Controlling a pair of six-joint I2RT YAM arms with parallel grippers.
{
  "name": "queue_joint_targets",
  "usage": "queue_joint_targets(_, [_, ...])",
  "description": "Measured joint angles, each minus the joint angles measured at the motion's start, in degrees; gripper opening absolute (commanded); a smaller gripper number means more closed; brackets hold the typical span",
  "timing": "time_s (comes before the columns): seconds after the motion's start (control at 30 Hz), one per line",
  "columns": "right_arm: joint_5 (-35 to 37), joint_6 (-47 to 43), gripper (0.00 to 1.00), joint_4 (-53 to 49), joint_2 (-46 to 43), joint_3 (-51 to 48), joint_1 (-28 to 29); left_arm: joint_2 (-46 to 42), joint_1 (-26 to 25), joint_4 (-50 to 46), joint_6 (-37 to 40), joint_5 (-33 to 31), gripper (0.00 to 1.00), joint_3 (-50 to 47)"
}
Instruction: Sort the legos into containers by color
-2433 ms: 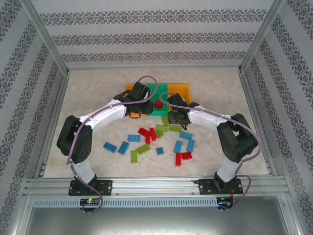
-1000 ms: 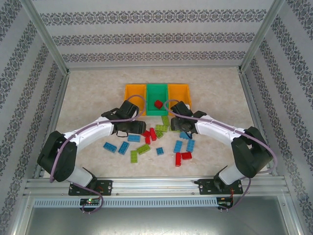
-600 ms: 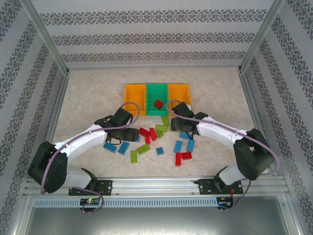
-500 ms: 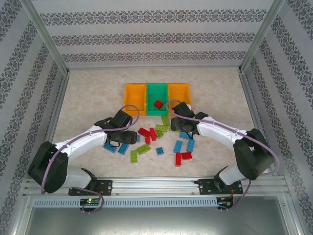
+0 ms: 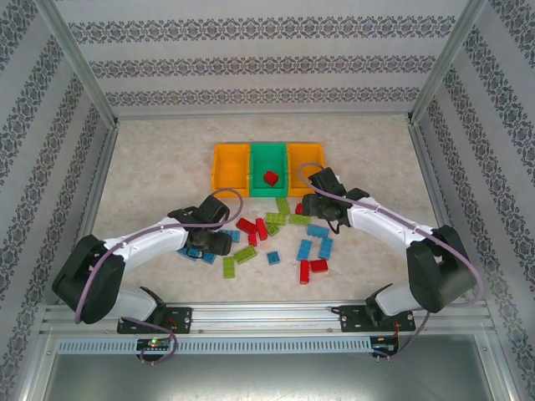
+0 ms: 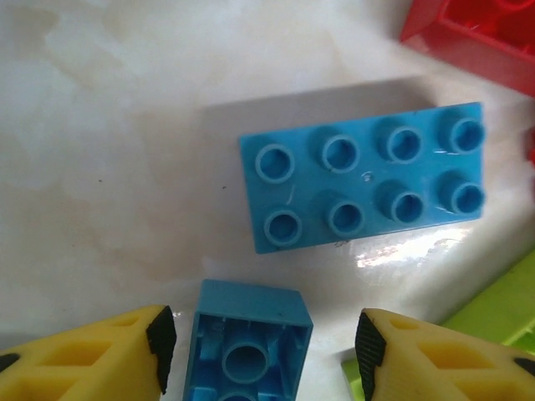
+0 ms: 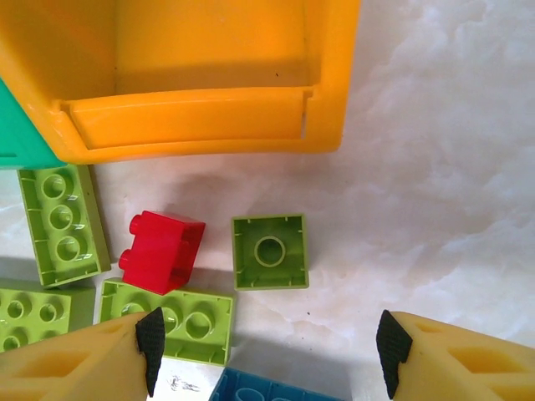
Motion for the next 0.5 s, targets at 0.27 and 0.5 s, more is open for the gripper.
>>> queue_joint_targets(0.27, [-0.87,0.0,0.71,-0.02,-1.77,-1.25,-1.9,0.94,-1.73,0.0,-0.24,-1.95,0.54,-0.46])
queue_joint_targets(0.5, [-1.9,0.02,0.71,0.0,-1.95,-1.55,-2.54,0.94,-1.77,-0.02,-1.77,-2.82,0.48,-2.27])
